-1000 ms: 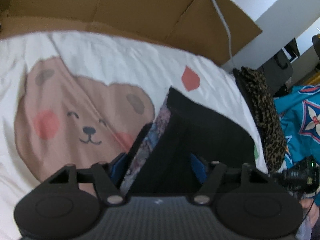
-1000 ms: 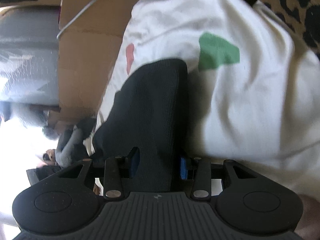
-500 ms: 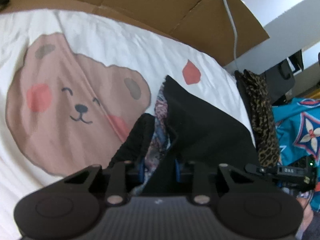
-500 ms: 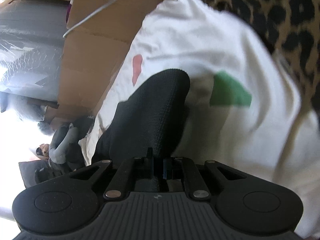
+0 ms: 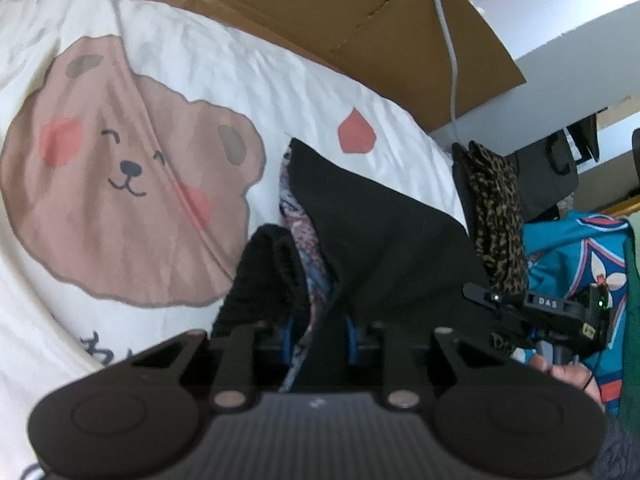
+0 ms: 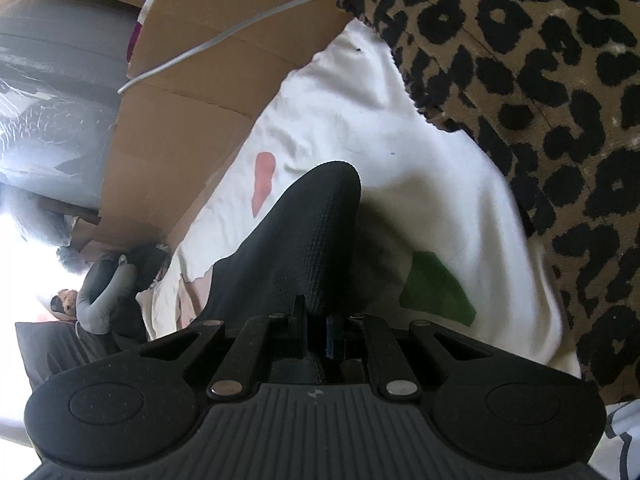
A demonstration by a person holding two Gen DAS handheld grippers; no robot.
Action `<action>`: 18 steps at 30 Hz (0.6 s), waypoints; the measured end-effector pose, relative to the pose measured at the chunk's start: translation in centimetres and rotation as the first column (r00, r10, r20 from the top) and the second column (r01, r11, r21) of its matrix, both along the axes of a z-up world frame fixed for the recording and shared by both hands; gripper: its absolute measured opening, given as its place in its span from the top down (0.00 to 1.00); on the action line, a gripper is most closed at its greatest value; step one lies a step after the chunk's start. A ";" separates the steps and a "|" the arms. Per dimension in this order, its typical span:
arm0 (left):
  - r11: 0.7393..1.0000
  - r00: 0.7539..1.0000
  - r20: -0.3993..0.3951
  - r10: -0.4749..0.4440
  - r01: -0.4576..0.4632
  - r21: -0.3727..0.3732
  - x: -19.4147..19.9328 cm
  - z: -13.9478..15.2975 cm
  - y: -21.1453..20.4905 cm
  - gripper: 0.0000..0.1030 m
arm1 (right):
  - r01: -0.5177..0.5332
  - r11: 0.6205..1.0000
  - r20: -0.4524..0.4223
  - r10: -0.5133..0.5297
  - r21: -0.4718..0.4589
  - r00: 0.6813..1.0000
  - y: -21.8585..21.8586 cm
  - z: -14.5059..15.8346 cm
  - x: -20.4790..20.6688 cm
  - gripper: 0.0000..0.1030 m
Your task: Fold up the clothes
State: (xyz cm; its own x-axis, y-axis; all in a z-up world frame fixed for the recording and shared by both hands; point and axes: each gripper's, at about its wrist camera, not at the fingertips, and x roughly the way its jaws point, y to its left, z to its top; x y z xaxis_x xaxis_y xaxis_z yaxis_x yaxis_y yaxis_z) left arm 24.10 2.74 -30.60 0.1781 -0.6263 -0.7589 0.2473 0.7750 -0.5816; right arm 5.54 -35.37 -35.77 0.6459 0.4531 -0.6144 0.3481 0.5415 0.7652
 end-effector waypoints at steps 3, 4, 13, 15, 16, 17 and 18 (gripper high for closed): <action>1.000 1.000 0.007 0.010 -0.011 0.008 0.9 0.0 0.5 0.61 | 0.014 1.000 -0.012 -0.014 0.015 1.000 0.0 -0.4 -0.2 0.87; 1.000 1.000 0.001 0.009 -0.009 0.005 1.2 -0.1 0.5 0.53 | 0.018 1.000 -0.017 -0.018 0.021 1.000 0.0 -0.6 -0.3 0.83; 0.996 0.999 -0.038 -0.021 0.018 -0.082 3.4 -2.7 0.0 0.31 | -0.013 0.997 -0.054 0.017 0.073 0.998 1.0 -2.4 -1.9 0.61; 0.995 0.998 -0.039 -0.045 0.042 -0.088 3.6 -3.2 -0.2 0.25 | -0.025 0.997 -0.056 0.029 0.077 0.998 1.4 -2.7 -2.2 0.61; 0.994 0.997 -0.039 -0.059 0.055 -0.092 3.6 -3.5 -0.3 0.22 | -0.030 0.996 -0.056 0.035 0.078 0.998 1.6 -2.8 -2.2 0.61; 0.993 0.997 -0.040 -0.072 0.068 -0.095 3.7 -3.7 -0.5 0.22 | -0.034 0.996 -0.056 0.038 0.080 0.998 1.8 -2.8 -2.3 0.61; 0.992 0.996 -0.046 -0.076 0.071 -0.101 3.7 -3.8 -0.4 0.22 | -0.035 0.996 -0.056 0.040 0.081 0.998 2.0 -2.9 -2.3 0.61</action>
